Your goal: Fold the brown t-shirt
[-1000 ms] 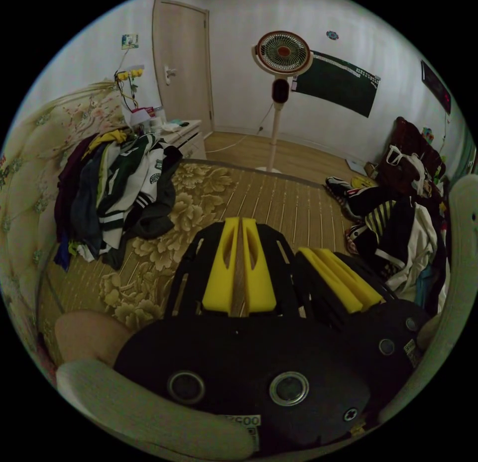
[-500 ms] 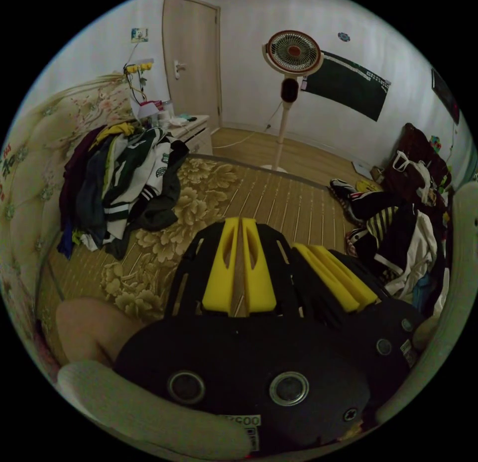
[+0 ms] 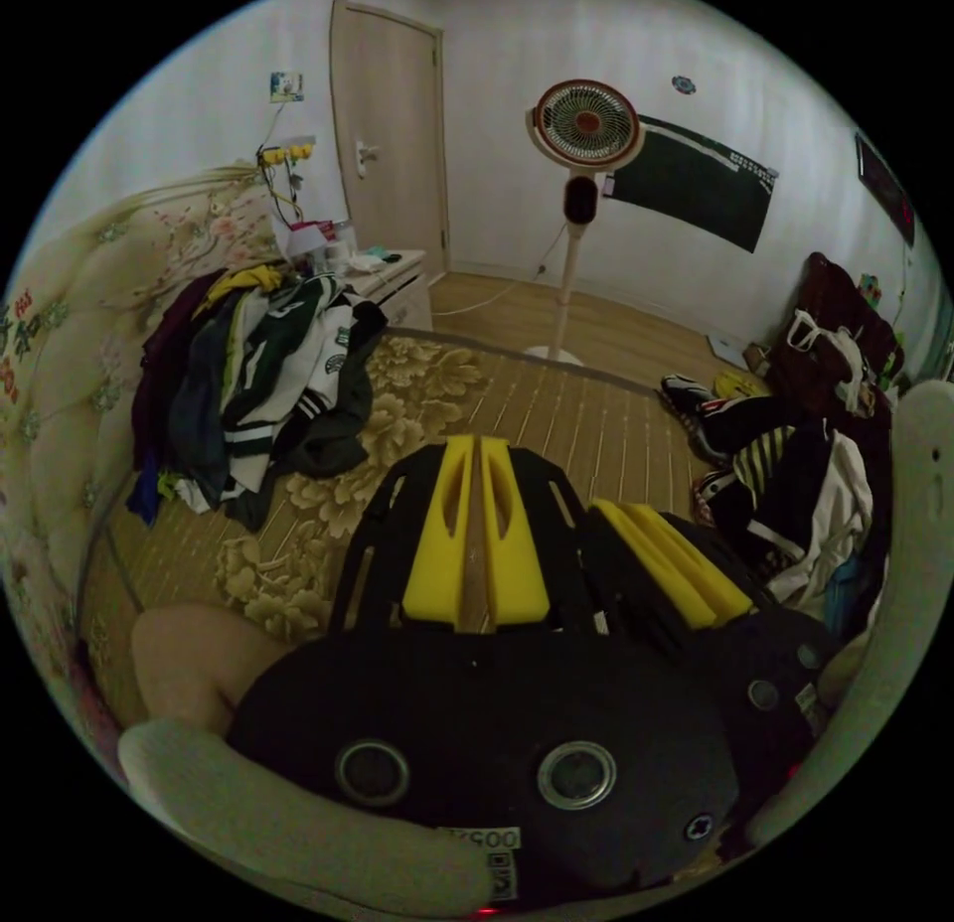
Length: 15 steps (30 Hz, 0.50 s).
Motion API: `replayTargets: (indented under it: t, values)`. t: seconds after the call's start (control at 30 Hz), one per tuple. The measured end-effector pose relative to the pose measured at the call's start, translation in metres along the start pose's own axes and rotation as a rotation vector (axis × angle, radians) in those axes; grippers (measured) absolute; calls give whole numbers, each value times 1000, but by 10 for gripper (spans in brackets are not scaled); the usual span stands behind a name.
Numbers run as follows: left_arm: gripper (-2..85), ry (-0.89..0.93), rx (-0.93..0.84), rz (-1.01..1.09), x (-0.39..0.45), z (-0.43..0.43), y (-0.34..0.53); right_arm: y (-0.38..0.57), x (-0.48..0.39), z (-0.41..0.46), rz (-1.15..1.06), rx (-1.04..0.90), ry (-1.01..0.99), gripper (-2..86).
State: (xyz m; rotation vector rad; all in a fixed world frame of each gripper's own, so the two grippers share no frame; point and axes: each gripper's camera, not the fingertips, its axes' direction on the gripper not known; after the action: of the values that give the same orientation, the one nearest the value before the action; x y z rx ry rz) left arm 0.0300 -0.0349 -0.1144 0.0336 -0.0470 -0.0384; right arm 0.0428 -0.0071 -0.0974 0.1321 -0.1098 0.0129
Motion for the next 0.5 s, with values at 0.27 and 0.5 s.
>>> replayTargets:
  t: [0.27,0.5]
  values:
    - [-2,-49,64,-82,-4,-25,-12,-7,8,-32,20,77,7,40]
    - [-2,45,-23,-80,-1,-42,-18,-13,15,-55,19,81,-36,35]
